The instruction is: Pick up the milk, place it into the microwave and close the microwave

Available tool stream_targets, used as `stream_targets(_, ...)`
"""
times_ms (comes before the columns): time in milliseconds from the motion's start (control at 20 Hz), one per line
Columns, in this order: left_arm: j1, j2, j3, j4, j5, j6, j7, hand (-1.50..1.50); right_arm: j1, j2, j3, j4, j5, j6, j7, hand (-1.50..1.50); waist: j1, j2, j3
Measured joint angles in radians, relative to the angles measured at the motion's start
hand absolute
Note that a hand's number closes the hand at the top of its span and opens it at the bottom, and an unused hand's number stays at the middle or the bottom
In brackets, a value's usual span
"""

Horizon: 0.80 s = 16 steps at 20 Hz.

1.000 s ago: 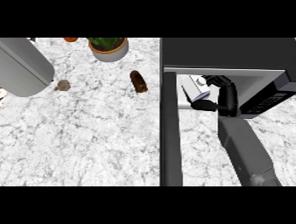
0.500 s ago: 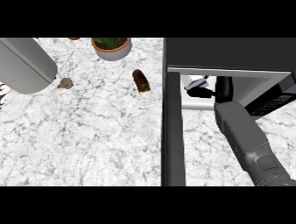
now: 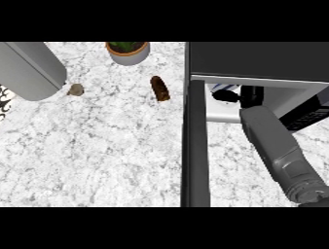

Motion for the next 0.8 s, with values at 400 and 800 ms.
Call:
stream_targets(400,-0.029,0.008,-0.006,0.009,-0.01,-0.005,0.008,-1.5,-0.023,-0.066,-0.05,0.054,-0.016,-0.024,0.009,1.5,0.017,0.01,0.002)
stream_targets(800,-0.055,0.001,-0.02,0.016,-0.019,0.003,0.021,-1.5,-0.005,-0.106,-0.071,0.08,-0.017,-0.024,-0.008,1.5,0.038,0.014,-0.002)
